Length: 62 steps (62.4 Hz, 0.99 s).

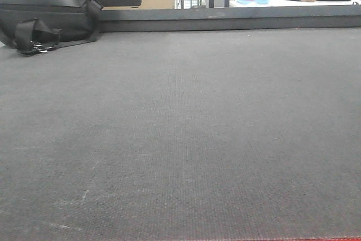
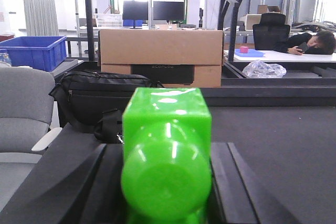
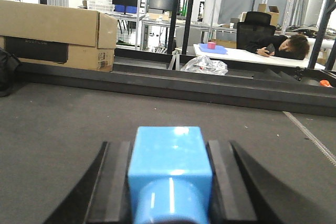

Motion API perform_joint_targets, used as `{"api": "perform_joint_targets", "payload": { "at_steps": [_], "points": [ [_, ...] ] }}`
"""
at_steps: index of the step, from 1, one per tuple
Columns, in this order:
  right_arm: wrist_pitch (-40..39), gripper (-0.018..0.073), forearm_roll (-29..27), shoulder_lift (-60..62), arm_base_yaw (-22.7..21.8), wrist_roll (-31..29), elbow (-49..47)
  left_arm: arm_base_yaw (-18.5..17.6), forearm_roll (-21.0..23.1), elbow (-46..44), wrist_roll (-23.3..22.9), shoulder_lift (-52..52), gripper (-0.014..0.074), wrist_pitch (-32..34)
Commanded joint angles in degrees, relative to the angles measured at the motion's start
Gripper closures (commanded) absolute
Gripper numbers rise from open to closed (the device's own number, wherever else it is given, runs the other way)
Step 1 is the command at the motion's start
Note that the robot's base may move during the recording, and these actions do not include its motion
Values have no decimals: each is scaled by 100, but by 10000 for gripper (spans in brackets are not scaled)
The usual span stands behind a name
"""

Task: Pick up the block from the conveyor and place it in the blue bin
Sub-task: 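Drive the base away from the conveyor toward the blue-bin shelving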

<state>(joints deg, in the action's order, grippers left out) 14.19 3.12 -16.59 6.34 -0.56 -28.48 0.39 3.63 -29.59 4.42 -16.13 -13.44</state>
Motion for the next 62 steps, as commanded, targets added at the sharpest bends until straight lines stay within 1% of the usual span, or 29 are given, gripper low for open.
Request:
{"api": "perform_joint_targets", "payload": {
  "at_steps": [1,62],
  "points": [
    [-134,721,54,25,11,-17,-24,-45,12,-11,-14,32,708,70],
    [-134,721,54,25,11,-17,-24,-45,12,-11,-14,32,708,70]
  ]
}}
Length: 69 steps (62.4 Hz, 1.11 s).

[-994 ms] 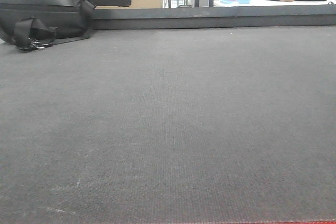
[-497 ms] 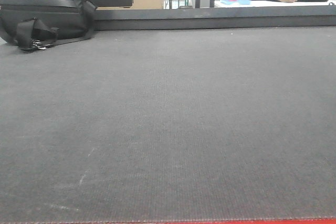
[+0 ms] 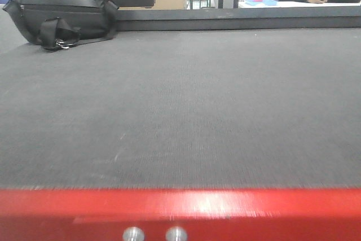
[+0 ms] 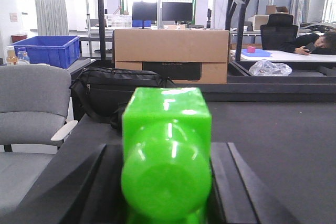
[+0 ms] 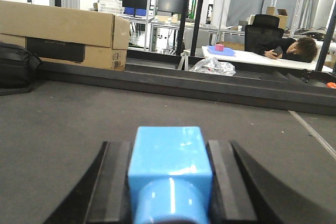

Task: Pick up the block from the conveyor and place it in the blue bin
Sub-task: 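Drive the base away from the conveyor toward the blue-bin shelving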

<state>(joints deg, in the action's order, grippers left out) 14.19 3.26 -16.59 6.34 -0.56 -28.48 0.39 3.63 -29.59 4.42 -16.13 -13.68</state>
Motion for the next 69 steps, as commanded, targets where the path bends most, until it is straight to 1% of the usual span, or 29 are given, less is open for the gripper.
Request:
{"api": "perform_joint_targets", "payload": {
  "at_steps": [1,69],
  "points": [
    [-134,721,40,25,11,-17,-24,-45,12,-11,-14,32,708,94],
    [-134,721,40,25,11,-17,-24,-45,12,-11,-14,32,708,94]
  ]
}}
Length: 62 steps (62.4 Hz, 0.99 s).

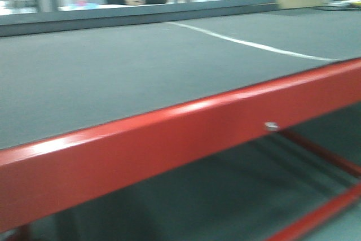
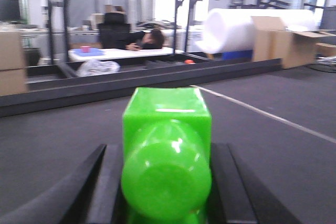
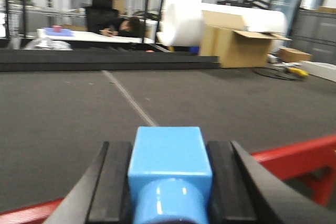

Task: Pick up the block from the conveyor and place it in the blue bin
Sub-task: 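Drive the base away from the conveyor toward the blue-bin shelving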

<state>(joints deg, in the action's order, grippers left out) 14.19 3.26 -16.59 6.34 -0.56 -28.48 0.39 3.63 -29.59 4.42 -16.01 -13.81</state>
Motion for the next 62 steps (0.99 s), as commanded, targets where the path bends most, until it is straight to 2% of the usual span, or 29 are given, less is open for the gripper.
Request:
{"api": "perform_joint_targets", "payload": {
  "at_steps": [1,62],
  "points": [
    [-134,721,40,25,11,-17,-24,-45,12,-11,-14,21,708,107],
    [-134,721,40,25,11,-17,-24,-45,12,-11,-14,21,708,107]
  ]
}}
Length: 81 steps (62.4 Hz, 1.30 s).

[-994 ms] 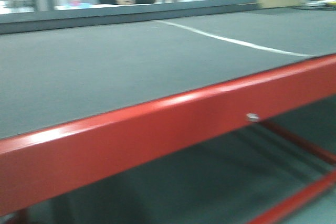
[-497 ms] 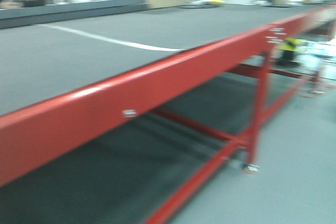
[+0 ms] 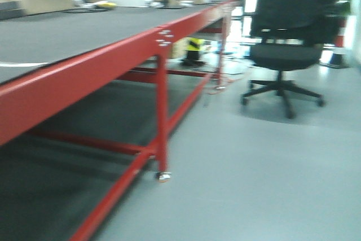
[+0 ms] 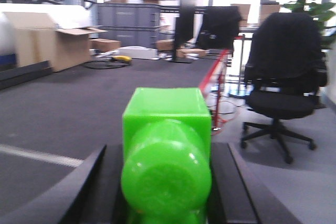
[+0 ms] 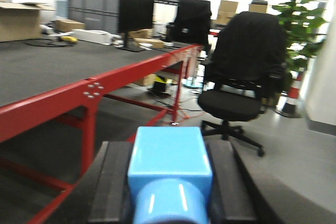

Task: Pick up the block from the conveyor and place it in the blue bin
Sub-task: 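Drive the base away from the conveyor toward the blue-bin shelving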

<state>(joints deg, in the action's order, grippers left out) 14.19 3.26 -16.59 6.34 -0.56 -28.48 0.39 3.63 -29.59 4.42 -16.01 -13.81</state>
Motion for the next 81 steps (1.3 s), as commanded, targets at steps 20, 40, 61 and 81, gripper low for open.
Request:
{"api": "perform_joint_targets", "payload": {
  "at_steps": [20,40,61,81],
  "points": [
    [-134,721,40,25,11,-17,-24,-45,12,-11,-14,21,708,107],
    [-134,721,40,25,11,-17,-24,-45,12,-11,-14,21,708,107],
    [-134,721,40,25,11,-17,-24,-45,12,-11,-14,21,708,107],
    [-134,721,40,25,11,-17,-24,-45,12,-11,-14,21,708,107]
  ]
}}
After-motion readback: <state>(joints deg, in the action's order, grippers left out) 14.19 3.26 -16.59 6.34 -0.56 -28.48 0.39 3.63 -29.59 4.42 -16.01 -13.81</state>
